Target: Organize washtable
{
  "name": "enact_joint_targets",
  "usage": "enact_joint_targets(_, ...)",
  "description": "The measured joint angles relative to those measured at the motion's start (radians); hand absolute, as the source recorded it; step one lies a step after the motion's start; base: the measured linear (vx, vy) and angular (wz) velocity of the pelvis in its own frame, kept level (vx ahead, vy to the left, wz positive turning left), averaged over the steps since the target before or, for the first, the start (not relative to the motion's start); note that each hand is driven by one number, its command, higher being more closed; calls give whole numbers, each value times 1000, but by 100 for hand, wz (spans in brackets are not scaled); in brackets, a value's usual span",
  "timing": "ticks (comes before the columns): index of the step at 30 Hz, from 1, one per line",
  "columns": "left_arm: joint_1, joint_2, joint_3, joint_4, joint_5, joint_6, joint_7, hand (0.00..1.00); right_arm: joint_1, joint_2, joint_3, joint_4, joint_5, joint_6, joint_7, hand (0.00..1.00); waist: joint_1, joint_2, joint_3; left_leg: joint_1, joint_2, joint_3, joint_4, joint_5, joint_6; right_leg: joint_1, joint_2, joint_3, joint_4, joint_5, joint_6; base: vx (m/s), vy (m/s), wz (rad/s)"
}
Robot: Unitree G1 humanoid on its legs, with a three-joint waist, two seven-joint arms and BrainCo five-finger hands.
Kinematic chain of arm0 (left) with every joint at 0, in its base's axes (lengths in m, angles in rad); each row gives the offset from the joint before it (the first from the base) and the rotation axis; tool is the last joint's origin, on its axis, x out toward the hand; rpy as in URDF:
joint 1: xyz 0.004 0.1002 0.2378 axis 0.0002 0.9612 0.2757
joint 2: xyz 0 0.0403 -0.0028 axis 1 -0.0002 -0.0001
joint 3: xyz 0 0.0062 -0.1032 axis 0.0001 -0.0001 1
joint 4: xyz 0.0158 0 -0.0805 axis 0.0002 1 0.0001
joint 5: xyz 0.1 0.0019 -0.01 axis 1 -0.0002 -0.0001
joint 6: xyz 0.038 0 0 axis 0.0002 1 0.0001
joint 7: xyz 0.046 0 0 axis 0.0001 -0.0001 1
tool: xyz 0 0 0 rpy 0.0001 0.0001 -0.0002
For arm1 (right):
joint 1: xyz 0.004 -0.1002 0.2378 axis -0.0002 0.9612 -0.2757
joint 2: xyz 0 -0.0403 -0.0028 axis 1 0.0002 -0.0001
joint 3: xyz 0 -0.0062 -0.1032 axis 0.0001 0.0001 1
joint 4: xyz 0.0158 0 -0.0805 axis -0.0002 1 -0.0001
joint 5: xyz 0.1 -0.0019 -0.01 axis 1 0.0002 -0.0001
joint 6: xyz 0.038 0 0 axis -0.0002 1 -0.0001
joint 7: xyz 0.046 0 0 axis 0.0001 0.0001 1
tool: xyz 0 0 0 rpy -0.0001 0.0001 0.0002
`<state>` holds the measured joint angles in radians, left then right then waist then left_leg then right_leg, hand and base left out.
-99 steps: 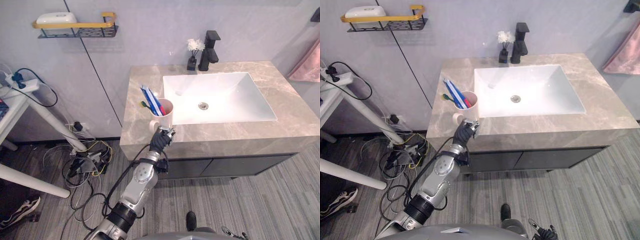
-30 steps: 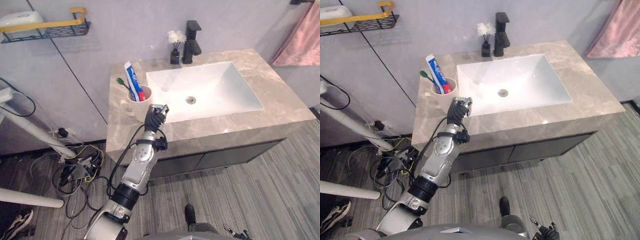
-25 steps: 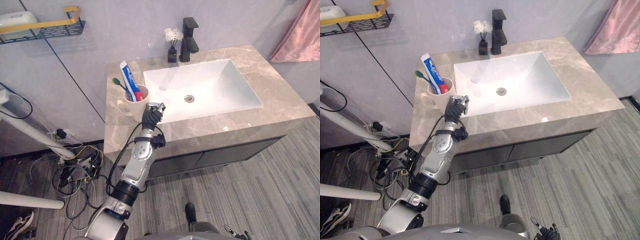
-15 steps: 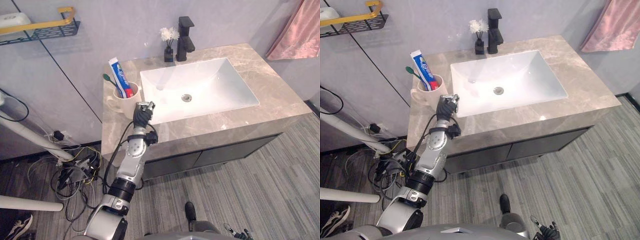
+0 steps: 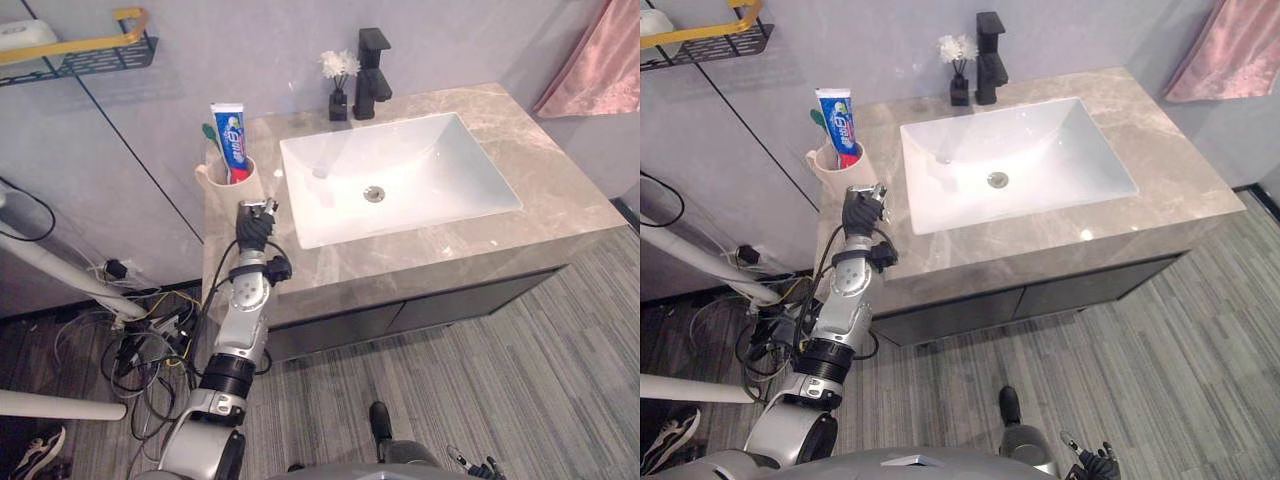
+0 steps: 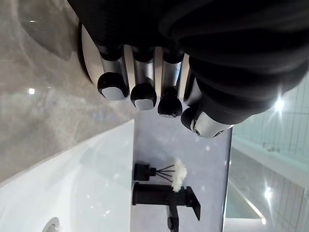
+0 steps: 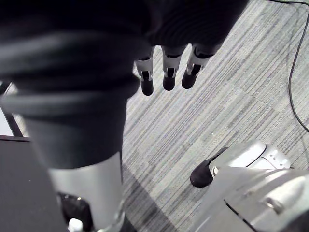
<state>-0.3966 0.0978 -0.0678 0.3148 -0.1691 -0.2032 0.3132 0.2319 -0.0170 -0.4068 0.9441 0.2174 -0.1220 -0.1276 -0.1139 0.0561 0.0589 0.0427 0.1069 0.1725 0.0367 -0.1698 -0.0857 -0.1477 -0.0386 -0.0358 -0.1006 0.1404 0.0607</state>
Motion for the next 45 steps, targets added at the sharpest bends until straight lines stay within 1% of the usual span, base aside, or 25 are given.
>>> enact_joint_targets(3, 8, -1, -13, -12, 2, 0, -6, 100, 0, 0, 0, 0, 0, 0, 2, 0, 0, 0, 0, -1, 0, -2, 0, 0, 0, 0, 0, -2, 0, 0, 0, 0, 0, 0)
enact_joint_targets(7, 50, -3, -55, -96, 19, -7, -30, 100, 0, 0, 0, 0, 0, 0, 8, 0, 1, 0, 0, -2, 0, -10, 1, 0, 0, 3, -1, -9, 0, 0, 0, -1, -4, 5)
enact_joint_targets(11, 80, -3, -71, -105, 30, -7, -45, 100, 0, 0, 7, 0, 0, 0, 8, 0, 1, 0, 0, -2, 0, -15, 3, 0, 1, 6, -1, -13, 0, 0, 0, -5, -4, 2)
enact_joint_targets(21, 138, -2, -77, -105, 39, -7, -46, 100, 1, -3, 14, 0, 0, -1, 8, 0, 12, -1, 1, -4, 0, -16, 2, 0, 1, 3, -1, -14, 0, -1, 0, 0, 0, 0)
enact_joint_targets(33, 161, -1, -11, -101, 41, -17, -33, 100, 1, -3, 15, 1, 0, -1, 8, 0, 10, -2, 1, -17, 0, -18, 3, 0, 1, -8, 0, -15, 0, -1, 0, 0, 0, 0)
enact_joint_targets(40, 151, -1, 5, -81, 40, -27, -3, 100, 1, -3, 19, 1, 0, -1, 7, 0, 9, -8, 3, -19, -1, -16, 3, 0, 1, -11, 0, -12, 0, -1, 0, 0, 0, 0)
enact_joint_targets(45, 115, 1, 49, -66, 39, -26, 18, 100, 1, -4, 23, 1, 0, -1, 8, 0, 5, -9, 3, -28, -1, -12, 2, -1, 1, -22, 0, -8, 0, -1, 0, 2, 1, -2)
